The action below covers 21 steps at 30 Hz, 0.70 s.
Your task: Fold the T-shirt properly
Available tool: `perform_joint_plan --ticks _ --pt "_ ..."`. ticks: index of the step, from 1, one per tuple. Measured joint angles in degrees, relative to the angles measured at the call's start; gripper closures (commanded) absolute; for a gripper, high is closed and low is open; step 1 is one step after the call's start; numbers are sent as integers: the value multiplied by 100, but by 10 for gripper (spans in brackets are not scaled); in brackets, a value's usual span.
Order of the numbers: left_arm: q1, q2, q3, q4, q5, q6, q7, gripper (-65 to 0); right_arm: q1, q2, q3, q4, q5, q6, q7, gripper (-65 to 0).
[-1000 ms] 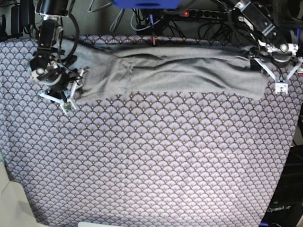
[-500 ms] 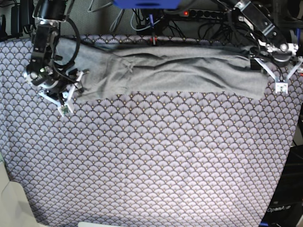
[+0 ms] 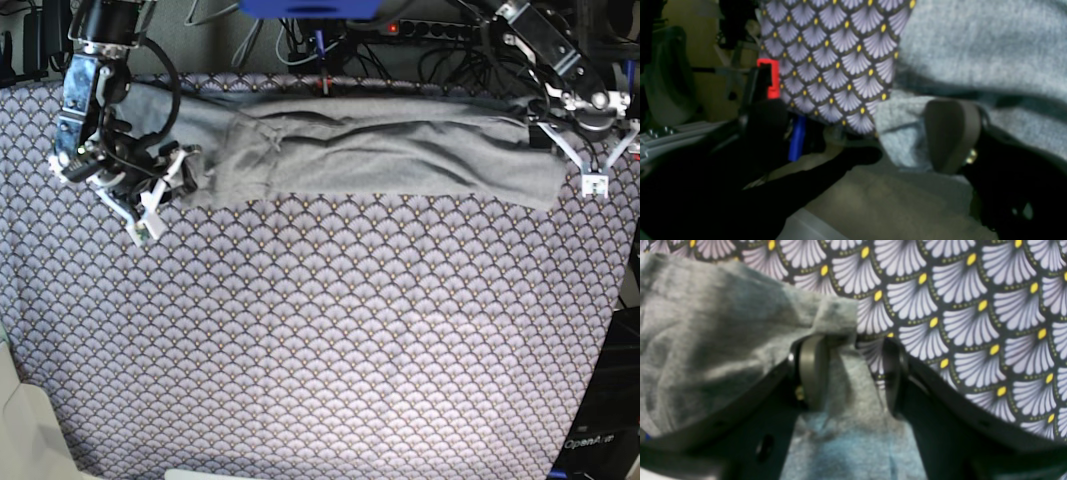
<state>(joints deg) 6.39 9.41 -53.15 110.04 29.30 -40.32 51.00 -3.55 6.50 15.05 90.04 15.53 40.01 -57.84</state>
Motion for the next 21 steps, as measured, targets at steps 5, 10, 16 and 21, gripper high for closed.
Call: perform_joint_plan --ticks 5,10,16,21 --pt "13 0 0 0 0 0 0 -650 0 -4 -13 0 42 0 22 -25" --pt "13 0 0 0 -4 0 -2 -650 -76 -2 -22 452 22 0 0 -20" --pt "26 0 -4 0 -4 0 -2 -650 -402 -2 -33 1714 90 2 -44 -20" --pt "26 0 -4 0 -2 0 0 -650 -667 0 -44 1941 74 2 -13 -23"
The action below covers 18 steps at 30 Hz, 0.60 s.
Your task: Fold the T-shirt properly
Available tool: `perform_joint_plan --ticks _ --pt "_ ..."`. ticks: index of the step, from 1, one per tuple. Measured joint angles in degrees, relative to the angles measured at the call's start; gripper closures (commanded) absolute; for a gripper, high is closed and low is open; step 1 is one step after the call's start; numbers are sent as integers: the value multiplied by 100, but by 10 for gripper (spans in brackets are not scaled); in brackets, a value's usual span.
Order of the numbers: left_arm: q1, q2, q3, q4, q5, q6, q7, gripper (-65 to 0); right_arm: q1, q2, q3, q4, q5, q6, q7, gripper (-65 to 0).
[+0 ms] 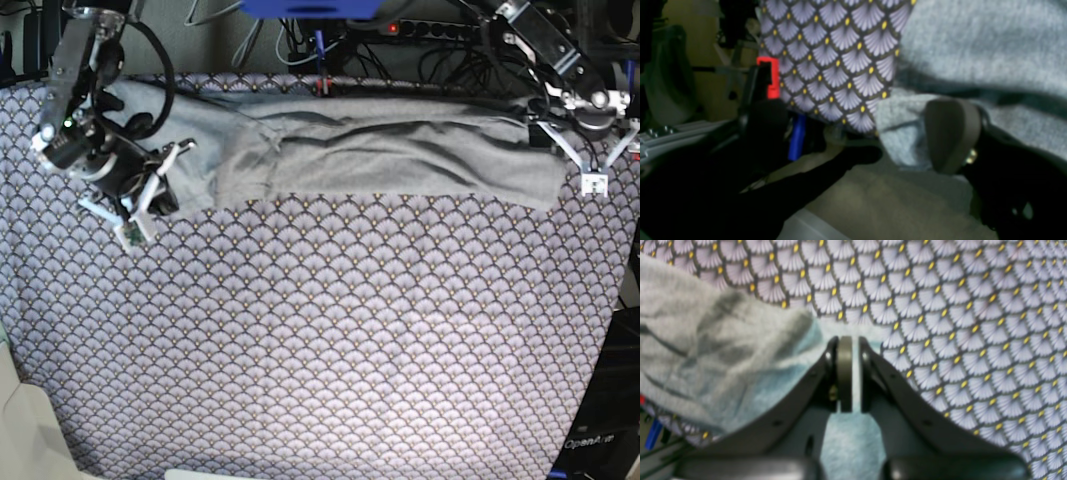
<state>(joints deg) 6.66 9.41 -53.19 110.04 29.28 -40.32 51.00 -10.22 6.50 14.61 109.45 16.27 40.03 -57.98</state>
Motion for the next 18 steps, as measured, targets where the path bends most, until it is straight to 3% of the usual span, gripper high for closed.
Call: perform_joint_plan --ticks 5,11,18 --pt "0 0 0 0 2 0 0 -650 -11 7 11 -219 -35 0 -131 -23" --pt "-24 -2 11 2 4 0 0 -650 415 39 195 -254 -11 -2 -1062 -35" --pt "-31 -7 15 4 24 2 0 -650 1097 -256 898 -916 -61 0 -2048 -225"
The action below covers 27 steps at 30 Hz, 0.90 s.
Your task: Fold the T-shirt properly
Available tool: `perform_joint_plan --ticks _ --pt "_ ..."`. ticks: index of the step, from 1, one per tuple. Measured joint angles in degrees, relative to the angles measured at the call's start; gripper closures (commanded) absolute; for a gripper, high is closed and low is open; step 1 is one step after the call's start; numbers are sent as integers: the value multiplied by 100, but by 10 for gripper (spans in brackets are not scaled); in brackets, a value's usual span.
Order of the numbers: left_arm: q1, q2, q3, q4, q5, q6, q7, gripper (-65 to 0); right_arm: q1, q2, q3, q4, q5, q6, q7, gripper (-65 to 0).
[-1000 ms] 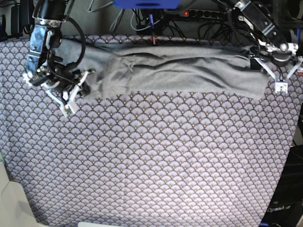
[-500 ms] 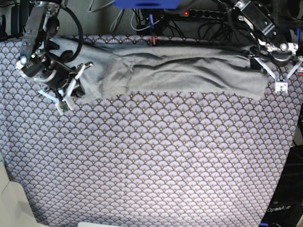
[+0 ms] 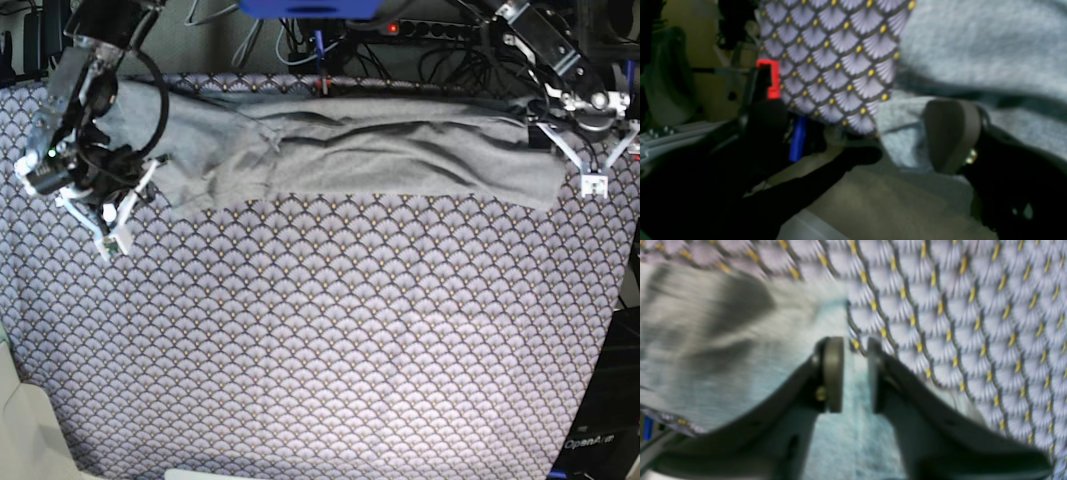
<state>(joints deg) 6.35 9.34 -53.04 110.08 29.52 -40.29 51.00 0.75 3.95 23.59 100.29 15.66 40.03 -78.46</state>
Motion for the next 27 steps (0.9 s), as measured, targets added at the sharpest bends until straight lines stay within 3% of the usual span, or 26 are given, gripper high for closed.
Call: perform_joint_plan --ticks 4,9,27 --pt "-7 7 7 7 -26 -2 0 -650 348 -26 208 -839 48 -2 -101 -285" --pt "-15 4 2 7 -24 -2 0 -650 605 -33 219 -1499 90 -2 -31 -291" --pt "-114 7 17 7 -24 -2 -7 -650 566 -219 238 -1506 92 -4 98 -288"
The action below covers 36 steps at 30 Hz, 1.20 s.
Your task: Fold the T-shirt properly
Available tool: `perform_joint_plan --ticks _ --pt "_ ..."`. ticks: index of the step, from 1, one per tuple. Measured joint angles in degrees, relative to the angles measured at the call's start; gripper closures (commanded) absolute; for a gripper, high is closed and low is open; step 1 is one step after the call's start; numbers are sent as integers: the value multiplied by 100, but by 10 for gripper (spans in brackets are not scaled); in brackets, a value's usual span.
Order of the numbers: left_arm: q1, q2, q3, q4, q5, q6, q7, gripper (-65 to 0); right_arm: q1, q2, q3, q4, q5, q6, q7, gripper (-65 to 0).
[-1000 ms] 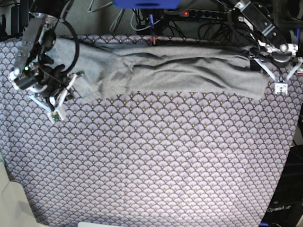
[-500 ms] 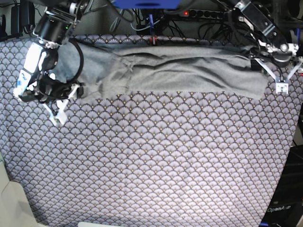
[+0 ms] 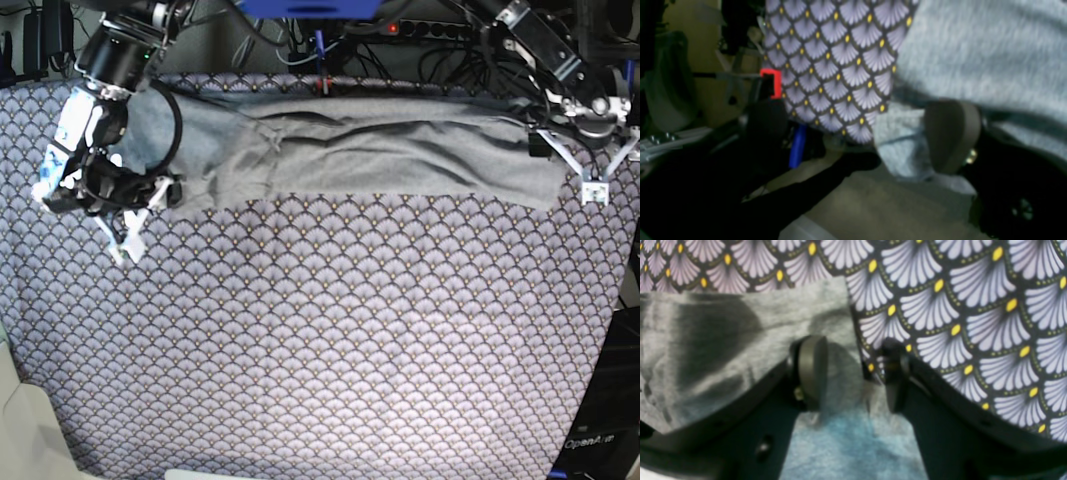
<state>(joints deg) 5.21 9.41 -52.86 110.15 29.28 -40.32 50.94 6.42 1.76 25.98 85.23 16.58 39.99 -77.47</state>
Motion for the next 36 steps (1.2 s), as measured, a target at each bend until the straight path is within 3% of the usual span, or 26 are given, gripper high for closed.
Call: perform_joint_plan --ticks 4,8,11,16,25,31,36 --pt "-46 0 0 0 -2 2 7 -650 -59 -87 2 35 17 -4 76 -208" --pt "-83 -2 9 2 2 2 2 -650 -61 -188 -13 26 22 -17 57 -59" --pt "-79 0 9 0 2 0 9 -650 -61 -210 -26 26 22 -17 33 -9" --pt "-109 -2 9 2 2 2 7 -650 -103 -273 -11 168 7 -15 -9 -3" --pt "-111 0 2 0 -2 0 2 -650 -240 -387 -66 1766 -4 2 -289 -3" --pt "-109 0 39 0 7 0 9 -650 -588 -380 -52 2192 730 2 -278 -2" --pt "-109 -2 55 2 20 2 9 -650 -1200 -363 -37 2343 765 4 -348 -2"
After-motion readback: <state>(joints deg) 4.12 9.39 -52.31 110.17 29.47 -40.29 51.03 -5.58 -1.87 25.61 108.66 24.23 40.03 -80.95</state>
